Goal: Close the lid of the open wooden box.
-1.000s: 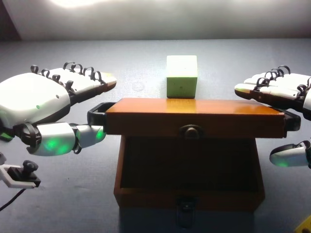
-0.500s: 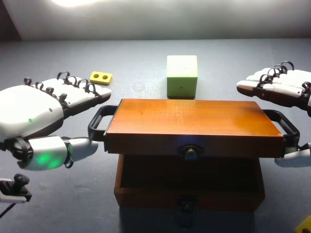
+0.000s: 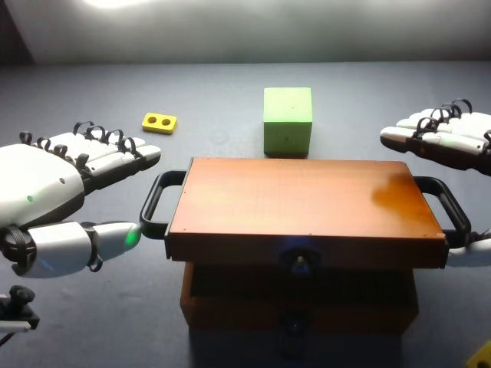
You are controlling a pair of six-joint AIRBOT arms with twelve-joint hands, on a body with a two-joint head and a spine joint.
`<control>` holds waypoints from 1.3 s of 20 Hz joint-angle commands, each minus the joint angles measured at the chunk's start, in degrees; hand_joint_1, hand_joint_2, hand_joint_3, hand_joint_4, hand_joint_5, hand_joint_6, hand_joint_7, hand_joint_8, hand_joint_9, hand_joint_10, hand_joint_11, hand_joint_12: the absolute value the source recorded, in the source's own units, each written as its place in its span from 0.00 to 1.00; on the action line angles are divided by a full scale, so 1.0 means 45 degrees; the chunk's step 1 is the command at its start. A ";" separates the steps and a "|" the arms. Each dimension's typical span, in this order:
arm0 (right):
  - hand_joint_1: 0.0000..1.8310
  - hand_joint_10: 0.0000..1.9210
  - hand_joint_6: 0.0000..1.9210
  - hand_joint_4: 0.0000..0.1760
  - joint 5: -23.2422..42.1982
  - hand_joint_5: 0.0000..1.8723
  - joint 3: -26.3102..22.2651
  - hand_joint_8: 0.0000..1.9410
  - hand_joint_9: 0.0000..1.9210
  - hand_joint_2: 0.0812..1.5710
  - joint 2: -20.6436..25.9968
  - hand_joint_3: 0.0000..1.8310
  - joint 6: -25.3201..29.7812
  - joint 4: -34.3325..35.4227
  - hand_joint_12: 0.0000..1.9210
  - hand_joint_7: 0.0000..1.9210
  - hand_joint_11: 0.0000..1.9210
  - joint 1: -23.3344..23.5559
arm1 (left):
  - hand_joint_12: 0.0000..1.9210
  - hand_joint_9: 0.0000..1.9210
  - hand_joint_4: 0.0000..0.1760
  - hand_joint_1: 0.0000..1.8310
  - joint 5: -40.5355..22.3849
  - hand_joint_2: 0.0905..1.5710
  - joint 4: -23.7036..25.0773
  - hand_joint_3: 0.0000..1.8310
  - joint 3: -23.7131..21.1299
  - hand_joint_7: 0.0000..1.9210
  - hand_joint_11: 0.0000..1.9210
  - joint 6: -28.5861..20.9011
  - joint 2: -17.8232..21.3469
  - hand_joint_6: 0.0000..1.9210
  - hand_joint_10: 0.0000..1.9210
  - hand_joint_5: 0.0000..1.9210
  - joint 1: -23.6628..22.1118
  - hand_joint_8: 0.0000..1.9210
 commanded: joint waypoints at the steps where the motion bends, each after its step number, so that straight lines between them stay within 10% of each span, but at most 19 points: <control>1: 0.39 0.00 0.00 0.67 0.1722 0.00 -0.0052 0.00 0.00 0.63 0.0015 0.00 0.0108 0.0482 0.00 0.00 0.00 0.0029 | 0.05 0.07 0.00 0.02 -0.1613 0.91 -0.0164 0.00 -0.0028 0.06 0.05 -0.0095 0.0013 0.00 0.00 0.05 -0.0083 0.00; 5: 0.39 0.00 0.00 0.77 0.1721 0.00 -0.0110 0.00 0.00 0.63 -0.0020 0.00 0.0107 0.0556 0.00 0.00 0.00 -0.0138 | 0.05 0.07 0.00 0.01 -0.1619 0.91 -0.0223 0.00 -0.0054 0.06 0.05 -0.0095 -0.0021 0.00 0.00 0.05 0.0019 0.00; 7: 0.39 0.00 0.00 0.67 0.1718 0.00 -0.0156 0.00 0.00 0.63 -0.0095 0.00 0.0108 0.0575 0.00 0.00 0.00 -0.0320 | 0.05 0.06 0.00 0.02 -0.1619 0.92 -0.0262 0.00 -0.0080 0.05 0.04 -0.0096 -0.0044 0.00 0.00 0.04 0.0109 0.00; 14: 0.35 0.00 0.00 1.00 0.1767 0.00 -0.0210 0.00 0.00 0.62 -0.0407 0.00 0.0108 0.0654 0.00 0.00 0.00 -0.0512 | 0.05 0.06 0.00 0.00 -0.1618 0.91 -0.0363 0.00 -0.0096 0.03 0.05 -0.0156 -0.0169 0.00 0.00 0.03 0.0327 0.00; 26: 0.46 0.00 0.00 1.00 0.1599 0.00 -0.0314 0.00 0.00 0.58 0.0073 0.00 0.0159 0.0652 0.00 0.00 0.00 -0.1142 | 0.05 0.05 0.00 0.00 -0.1611 0.92 -0.0386 0.00 -0.0094 0.03 0.04 -0.0189 -0.0190 0.00 0.00 0.03 0.0382 0.00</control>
